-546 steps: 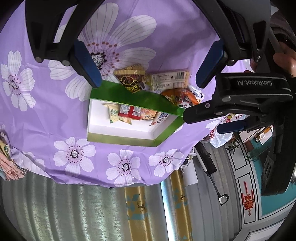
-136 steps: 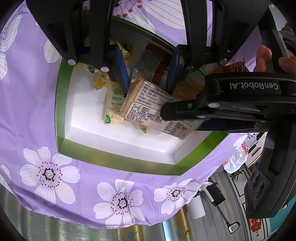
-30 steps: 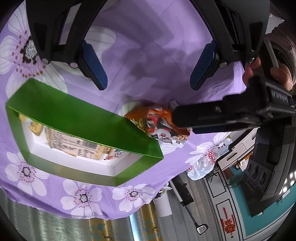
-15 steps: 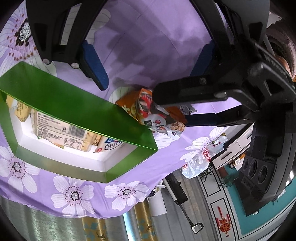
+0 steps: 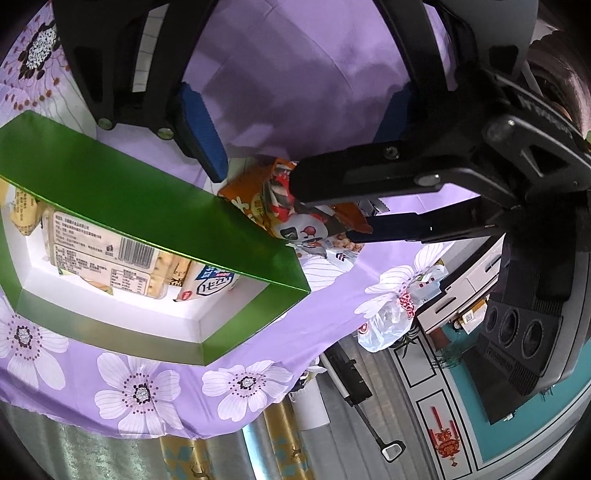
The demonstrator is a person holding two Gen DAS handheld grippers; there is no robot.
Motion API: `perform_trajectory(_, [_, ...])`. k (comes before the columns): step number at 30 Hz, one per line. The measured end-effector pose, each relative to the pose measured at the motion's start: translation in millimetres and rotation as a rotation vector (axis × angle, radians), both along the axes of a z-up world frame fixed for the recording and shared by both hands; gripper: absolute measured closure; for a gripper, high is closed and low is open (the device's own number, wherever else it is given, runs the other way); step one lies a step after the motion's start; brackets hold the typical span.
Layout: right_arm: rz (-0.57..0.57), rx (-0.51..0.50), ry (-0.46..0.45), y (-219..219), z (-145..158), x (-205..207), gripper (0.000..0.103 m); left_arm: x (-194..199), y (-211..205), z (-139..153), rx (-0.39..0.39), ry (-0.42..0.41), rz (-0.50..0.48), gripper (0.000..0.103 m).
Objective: Organize snacks
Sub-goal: 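Grasp the orange panda-printed snack bag with the right gripper, then lift the panda bag and carry it over the green box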
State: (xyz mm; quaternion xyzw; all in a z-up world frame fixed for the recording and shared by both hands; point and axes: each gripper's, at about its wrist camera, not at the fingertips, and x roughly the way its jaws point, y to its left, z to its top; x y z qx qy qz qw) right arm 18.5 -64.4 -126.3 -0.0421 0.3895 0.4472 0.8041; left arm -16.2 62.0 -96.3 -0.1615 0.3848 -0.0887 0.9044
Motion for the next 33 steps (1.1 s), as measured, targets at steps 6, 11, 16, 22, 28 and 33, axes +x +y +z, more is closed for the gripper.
perform_trajectory(6, [0.013, 0.010, 0.003, 3, -1, 3, 0.033, 2, 1, -1, -0.016, 0.002, -0.009, 0.017])
perform_trajectory(11, [0.032, 0.011, 0.001, 9, -1, 6, 0.039, 5, 1, -2, -0.035, 0.013, -0.024, 0.032])
perform_trajectory(16, [0.055, -0.010, -0.006, 17, -2, 7, 0.049, 9, 0, -10, -0.045, 0.052, -0.027, 0.043])
perform_trajectory(22, [0.062, -0.021, 0.009, 18, -8, 6, 0.056, 9, 3, -16, -0.070, 0.074, -0.009, 0.047])
perform_trajectory(28, [0.057, -0.014, 0.009, 16, -7, 4, 0.058, 9, 3, -15, -0.061, 0.070, -0.010, 0.047])
perform_trajectory(33, [0.045, -0.003, 0.009, 12, -4, 2, 0.058, 7, -2, -10, -0.052, 0.063, -0.019, 0.047])
